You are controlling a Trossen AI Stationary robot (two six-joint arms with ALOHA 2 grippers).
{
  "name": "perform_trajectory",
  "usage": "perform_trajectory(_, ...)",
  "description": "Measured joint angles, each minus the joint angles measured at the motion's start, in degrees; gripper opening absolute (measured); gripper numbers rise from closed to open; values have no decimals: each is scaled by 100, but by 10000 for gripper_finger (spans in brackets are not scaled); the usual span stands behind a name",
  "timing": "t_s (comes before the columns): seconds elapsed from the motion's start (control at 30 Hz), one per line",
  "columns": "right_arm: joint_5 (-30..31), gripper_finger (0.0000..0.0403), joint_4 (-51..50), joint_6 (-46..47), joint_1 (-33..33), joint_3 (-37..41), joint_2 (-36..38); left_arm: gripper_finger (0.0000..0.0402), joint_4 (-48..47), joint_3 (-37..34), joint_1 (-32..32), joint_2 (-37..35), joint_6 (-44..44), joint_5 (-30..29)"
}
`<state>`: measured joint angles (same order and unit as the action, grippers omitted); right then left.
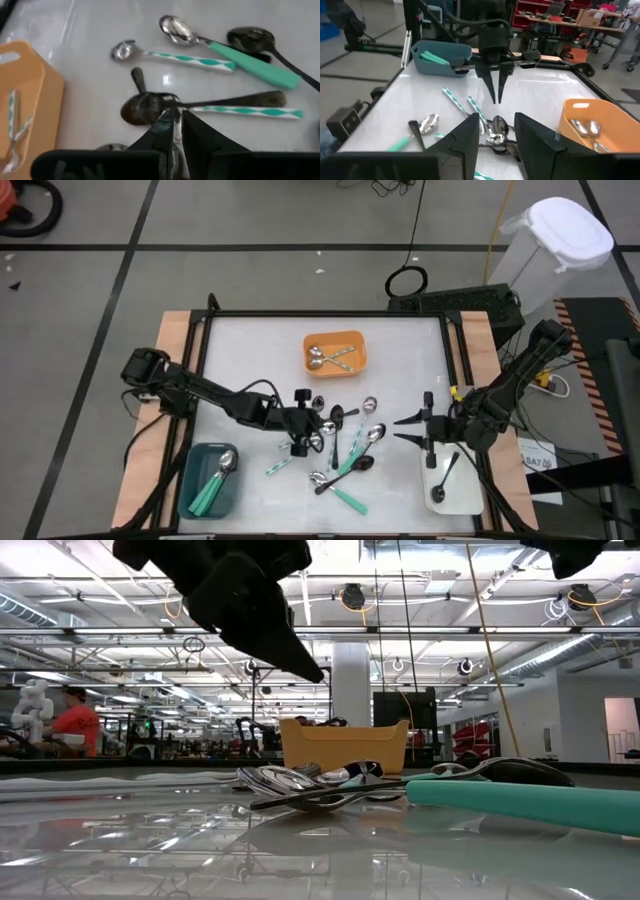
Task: Sort silverware by color (type)
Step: Put the black spoon into the white bin
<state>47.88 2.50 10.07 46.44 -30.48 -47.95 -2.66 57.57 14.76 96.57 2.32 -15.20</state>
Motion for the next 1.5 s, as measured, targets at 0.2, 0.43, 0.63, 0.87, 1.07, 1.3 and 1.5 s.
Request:
perform_trajectory(0.2, 2, 121, 4, -55, -77, 0, -129, 39, 1083, -553, -129, -119, 298, -5)
perform_trajectory(0.43, -15, 121, -102, 274, -74, -2, -163, 39, 1583, -1414, -245, -1223, 210, -48)
perform_trajectory(0.63, -42, 121, -209, 468, -70, 0, -165, 39, 1925, -2449, 0, -2794, 122, -455)
perform_trajectory(0.87, -371, 121, -345, 810, -80, 0, -282, 39, 1895, -2768, 210, -3246, -50, -692)
perform_trajectory(1.07, -487, 121, -448, 1069, -198, 0, -516, 39, 1782, -2779, 149, -3161, -125, -790)
perform_trajectory(1.3, -1265, 121, -639, 1462, -699, 0, -884, 39, 1768, -2783, 151, -3073, -289, -791)
perform_trajectory(1.5, -2129, 121, -682, 1682, -1165, 0, -1424, 39, 1787, -2775, 151, -3021, -389, -791)
